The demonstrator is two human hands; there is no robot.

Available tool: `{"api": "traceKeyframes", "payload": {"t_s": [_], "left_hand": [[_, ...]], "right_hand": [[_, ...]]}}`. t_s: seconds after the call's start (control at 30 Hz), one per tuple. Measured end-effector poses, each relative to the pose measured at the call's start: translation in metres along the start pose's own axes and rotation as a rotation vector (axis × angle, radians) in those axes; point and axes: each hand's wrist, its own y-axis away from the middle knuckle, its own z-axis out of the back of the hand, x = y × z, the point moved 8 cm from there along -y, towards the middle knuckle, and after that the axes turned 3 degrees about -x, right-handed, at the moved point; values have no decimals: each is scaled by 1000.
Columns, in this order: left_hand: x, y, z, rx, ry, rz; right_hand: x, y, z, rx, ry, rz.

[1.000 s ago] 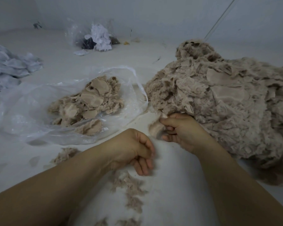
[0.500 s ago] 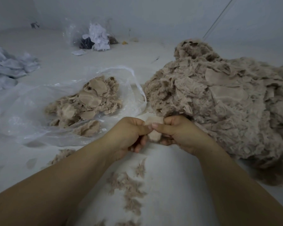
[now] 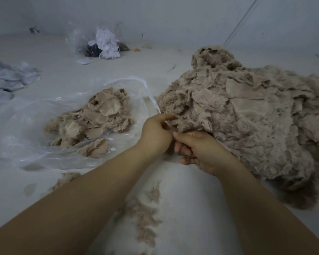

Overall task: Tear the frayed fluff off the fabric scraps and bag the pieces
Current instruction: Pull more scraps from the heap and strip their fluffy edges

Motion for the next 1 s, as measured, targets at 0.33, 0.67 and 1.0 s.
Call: {"api": "traceKeyframes", "payload": {"t_s": [0.33, 0.67, 1.0], "left_hand": [[21, 9, 11, -69, -52, -20], [35, 118, -17, 260, 150, 150], [28, 52, 5, 125, 392, 276]], "right_hand": [[-5, -7, 9, -144, -228, -54], [-1, -5, 10, -220, -230, -23], [-1, -3, 7, -116, -99, 18]]}}
